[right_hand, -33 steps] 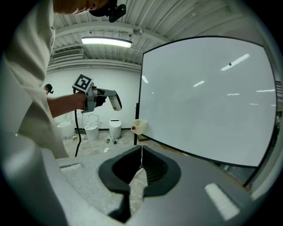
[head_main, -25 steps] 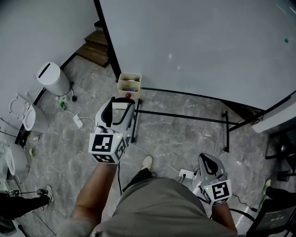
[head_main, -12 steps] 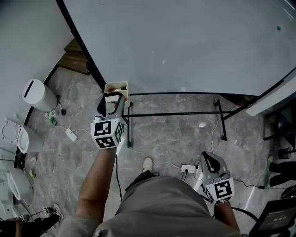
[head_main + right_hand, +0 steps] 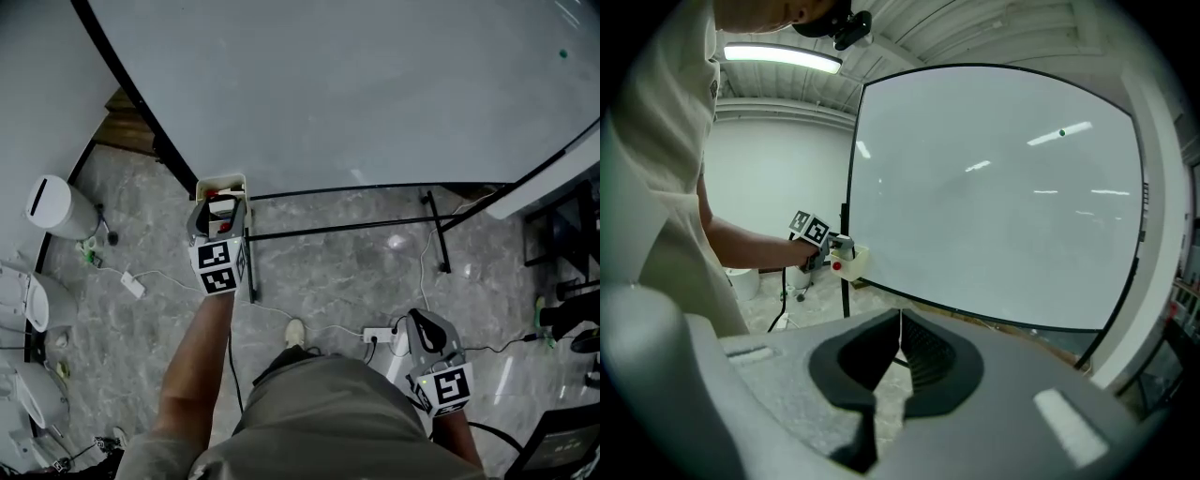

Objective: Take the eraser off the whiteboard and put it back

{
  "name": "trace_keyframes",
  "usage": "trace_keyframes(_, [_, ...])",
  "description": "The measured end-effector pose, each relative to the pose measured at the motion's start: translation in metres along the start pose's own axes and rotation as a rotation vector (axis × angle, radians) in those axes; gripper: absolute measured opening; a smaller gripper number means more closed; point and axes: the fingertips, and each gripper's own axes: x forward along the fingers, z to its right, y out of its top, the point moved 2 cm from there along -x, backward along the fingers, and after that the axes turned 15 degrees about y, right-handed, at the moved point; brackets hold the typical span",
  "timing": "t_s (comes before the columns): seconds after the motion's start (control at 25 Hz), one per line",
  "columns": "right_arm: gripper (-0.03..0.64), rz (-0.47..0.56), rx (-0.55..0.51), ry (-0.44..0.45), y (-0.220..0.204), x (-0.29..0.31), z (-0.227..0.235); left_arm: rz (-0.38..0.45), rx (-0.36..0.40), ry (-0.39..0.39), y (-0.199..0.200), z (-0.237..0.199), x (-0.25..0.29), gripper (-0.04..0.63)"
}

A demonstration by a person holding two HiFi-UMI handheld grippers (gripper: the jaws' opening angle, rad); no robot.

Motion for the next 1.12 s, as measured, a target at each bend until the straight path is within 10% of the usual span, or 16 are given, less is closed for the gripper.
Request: trace_keyframes(1.12, [0.006,-0.036,0.01,0.02,-0.002,0.013,0.002,-0.011,0.039,-0.002,-0.023,0.006,0.003,0.328])
